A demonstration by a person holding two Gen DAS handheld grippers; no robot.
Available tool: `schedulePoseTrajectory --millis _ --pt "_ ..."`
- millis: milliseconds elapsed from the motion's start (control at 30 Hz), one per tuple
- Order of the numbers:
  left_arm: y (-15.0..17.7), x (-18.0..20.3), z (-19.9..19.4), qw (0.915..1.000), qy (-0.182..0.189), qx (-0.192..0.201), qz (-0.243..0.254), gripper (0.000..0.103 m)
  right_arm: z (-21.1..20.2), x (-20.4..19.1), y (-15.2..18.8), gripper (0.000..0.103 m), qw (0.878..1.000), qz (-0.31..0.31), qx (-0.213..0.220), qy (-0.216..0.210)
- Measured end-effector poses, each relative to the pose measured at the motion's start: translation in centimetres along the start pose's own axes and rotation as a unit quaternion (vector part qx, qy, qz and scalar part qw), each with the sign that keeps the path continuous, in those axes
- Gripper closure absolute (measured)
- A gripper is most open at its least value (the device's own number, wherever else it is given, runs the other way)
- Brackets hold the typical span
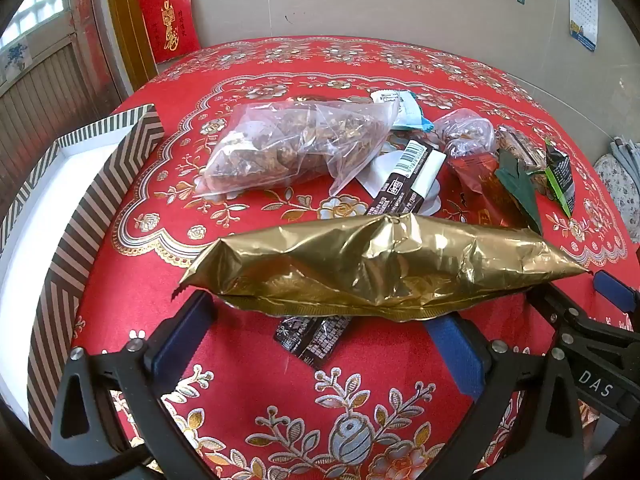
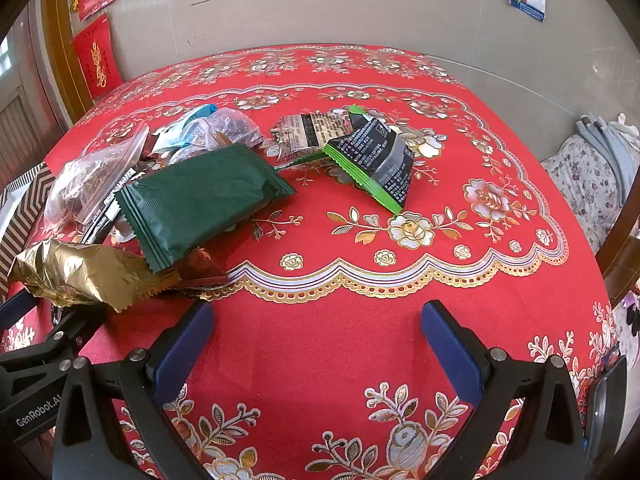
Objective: Organize snacks
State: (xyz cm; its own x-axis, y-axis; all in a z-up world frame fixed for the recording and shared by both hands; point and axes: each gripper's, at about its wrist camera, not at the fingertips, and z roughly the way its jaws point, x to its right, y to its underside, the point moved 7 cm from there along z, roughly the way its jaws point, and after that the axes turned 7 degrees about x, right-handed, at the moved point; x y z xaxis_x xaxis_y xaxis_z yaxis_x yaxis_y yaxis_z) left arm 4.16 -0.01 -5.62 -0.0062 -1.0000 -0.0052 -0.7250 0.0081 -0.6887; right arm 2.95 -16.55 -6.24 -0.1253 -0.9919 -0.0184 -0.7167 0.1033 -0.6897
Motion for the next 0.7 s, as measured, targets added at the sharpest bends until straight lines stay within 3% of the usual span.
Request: schedulePoseTrajectory --millis 100,333,500,700 --pt "0.0 -0.2 -0.2 1.0000 0.002 -0.002 0.001 0.000 -0.4 0.4 0.1 0.000 1.000 0.007 0.006 0.014" --pt "-0.8 -0.5 -4.6 0.9982 0.007 0.057 0.019 0.000 -5.8 0.4 -0.7 0.000 0.998 -0.010 0.058 0.015" --pt "-1.4 -0.8 -8.4 0.9948 0.007 0.099 0.023 0.000 -8.6 -1.0 -0.6 0.000 0.996 -0.016 0.082 -0.011" --pt "-1.5 -1.6 -9.7 0.9935 0.011 0.111 0.021 0.000 -10.2 -1.8 -0.6 0.000 0.994 -0.023 0.101 -0.027"
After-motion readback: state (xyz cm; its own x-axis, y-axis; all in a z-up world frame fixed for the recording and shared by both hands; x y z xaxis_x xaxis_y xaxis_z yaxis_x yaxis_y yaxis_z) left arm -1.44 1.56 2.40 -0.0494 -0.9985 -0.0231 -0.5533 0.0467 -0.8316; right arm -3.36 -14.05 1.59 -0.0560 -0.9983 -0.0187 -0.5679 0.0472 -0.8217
